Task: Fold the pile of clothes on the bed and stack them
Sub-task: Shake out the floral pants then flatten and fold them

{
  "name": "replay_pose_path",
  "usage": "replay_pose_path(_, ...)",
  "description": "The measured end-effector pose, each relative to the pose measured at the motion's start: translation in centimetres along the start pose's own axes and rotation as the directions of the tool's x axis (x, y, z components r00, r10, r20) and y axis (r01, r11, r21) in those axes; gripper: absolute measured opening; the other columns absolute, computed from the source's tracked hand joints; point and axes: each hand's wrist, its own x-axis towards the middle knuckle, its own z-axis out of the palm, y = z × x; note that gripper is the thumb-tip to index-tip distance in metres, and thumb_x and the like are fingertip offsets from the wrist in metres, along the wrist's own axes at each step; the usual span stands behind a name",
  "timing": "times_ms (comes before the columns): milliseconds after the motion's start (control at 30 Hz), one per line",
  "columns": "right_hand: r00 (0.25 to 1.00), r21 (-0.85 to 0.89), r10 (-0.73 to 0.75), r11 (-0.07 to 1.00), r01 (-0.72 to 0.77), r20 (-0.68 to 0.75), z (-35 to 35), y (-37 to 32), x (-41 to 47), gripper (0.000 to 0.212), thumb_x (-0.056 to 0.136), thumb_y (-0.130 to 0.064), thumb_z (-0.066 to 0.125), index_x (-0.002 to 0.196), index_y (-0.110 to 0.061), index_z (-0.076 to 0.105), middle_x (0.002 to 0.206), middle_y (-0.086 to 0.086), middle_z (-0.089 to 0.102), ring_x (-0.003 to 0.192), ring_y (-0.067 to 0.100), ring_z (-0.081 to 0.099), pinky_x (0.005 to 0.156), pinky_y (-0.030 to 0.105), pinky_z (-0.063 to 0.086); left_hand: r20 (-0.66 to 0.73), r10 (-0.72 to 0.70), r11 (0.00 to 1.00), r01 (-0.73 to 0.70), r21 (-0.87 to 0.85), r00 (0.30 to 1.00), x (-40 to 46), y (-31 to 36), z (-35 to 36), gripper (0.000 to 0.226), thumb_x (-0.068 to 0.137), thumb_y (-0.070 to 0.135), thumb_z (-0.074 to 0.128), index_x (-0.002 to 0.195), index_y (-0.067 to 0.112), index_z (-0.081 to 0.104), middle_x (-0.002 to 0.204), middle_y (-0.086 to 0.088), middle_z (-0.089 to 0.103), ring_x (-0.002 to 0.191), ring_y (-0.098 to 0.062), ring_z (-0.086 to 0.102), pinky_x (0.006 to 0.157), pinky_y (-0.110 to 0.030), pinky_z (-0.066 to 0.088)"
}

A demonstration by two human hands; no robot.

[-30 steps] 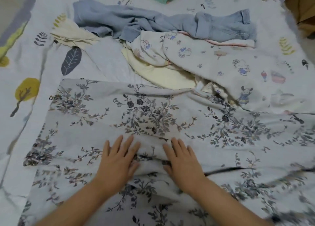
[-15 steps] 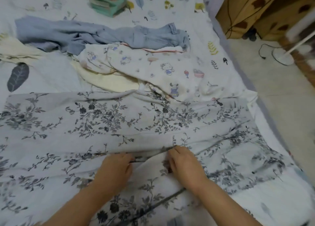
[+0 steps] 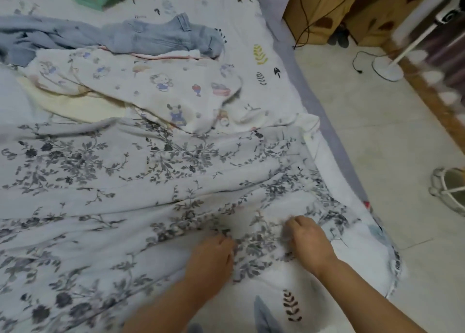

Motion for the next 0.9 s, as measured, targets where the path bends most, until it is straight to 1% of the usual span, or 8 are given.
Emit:
replay_pose_path(167,0.995,-0.042,-0.098,0.994,0.098,0.001,1.6,4.9,0.7,0.055,0.088,-0.021,0.049,0.141,-0.020,0.034,0.146,0.004,0.032,0.134,0.019,0.030,0.108,0.029,0.026,0.022,-0.035,0.996,0.033,0.085,0.999,2.2,3.3,5.1,0.041,0.097,0.032,0.033,0.138,0.029,0.037,0.142,0.003,0.036,0.125,-0.017,0.039,0.101,-0.025,0.033)
replay_pose_path(267,0.987,-0.124,-0.134,0.982,0.145,0.094,2.1,6.7,0.9,0.066,0.088,-0.026,0.051,0.146,-0.021,0.021,0.157,0.008,0.010,0.145,0.024,0.007,0.116,0.042,0.004,0.097,-0.079,0.983,0.061,0.173,0.992,2.8,4.0,6.8,0.053,0.092,0.048,0.039,0.142,0.034,0.028,0.150,0.005,0.022,0.135,-0.017,0.025,0.110,-0.033,0.025)
replay_pose_path(367,0.991,-0.208,-0.115,0.970,0.126,0.061,2.2,8.1,1.0,0.059,0.093,-0.020,0.048,0.146,-0.021,0.022,0.158,0.008,0.001,0.145,0.028,-0.005,0.113,0.054,-0.007,0.135,-0.120,0.967,0.085,0.239,0.984,2.9,4.1,7.7,0.063,0.085,0.052,0.049,0.140,0.030,0.028,0.151,0.004,0.017,0.138,-0.018,0.019,0.111,-0.037,0.022)
replay_pose_path(533,0.988,-0.202,-0.151,0.969,0.143,-0.021,1.9,9.2,1.3,0.045,0.091,-0.014,0.048,0.134,-0.023,0.043,0.140,0.002,0.043,0.138,0.022,0.025,0.114,0.052,-0.003,0.060,-0.088,0.979,0.075,0.192,0.994,3.4,4.6,6.5,0.032,0.087,0.038,0.052,0.115,0.022,0.054,0.146,0.003,0.030,0.133,-0.017,0.030,0.107,-0.032,0.030)
replay_pose_path(667,0.977,-0.058,-0.212,0.976,0.210,-0.025,0.7,10.0,0.6,0.029,0.086,-0.020,0.054,0.114,-0.030,0.054,0.105,-0.005,0.066,0.105,0.018,0.057,0.110,0.033,0.018,0.083,0.121,0.988,-0.128,0.085,0.989,2.8,5.1,3.8,0.018,0.080,0.031,0.064,0.077,0.016,0.054,0.140,-0.003,0.042,0.134,-0.016,0.033,0.104,-0.029,0.033)
replay_pose_path(767,0.972,-0.072,-0.227,0.970,0.231,0.064,-0.8,10.2,-0.3,0.023,0.089,-0.021,0.049,0.111,-0.024,0.055,0.108,0.001,0.064,0.100,0.021,0.059,0.088,0.028,0.041,0.269,0.219,0.976,-0.215,-0.043,0.938,1.8,6.5,1.7,0.021,0.080,0.017,0.062,0.068,0.015,0.045,0.115,-0.010,0.058,0.104,-0.020,0.055,0.082,-0.021,0.043)
replay_pose_path(833,0.951,-0.093,-0.226,0.964,0.250,0.211,-1.9,10.0,-1.3,0.024,0.090,-0.024,0.049,0.113,-0.021,0.054,0.113,0.005,0.059,0.104,0.023,0.057,0.075,0.027,0.041,0.454,0.209,0.977,-0.206,-0.057,0.866,1.2,7.4,0.7,0.025,0.084,0.015,0.056,0.068,0.016,0.038,0.093,-0.012,0.056,0.076,-0.014,0.047,0.059,-0.017,0.033)
replay_pose_path(900,0.885,-0.124,-0.226,0.946,0.299,0.408,-3.1,9.6,-2.5,0.026,0.089,-0.023,0.051,0.114,-0.017,0.055,0.114,0.006,0.058,0.103,0.024,0.057,0.066,0.025,0.036,0.588,0.203,0.979,-0.169,-0.112,0.783,0.8,8.2,0.0,0.029,0.086,0.015,0.054,0.065,0.016,0.033,0.077,-0.008,0.045,0.060,-0.009,0.035,0.051,-0.019,0.024)
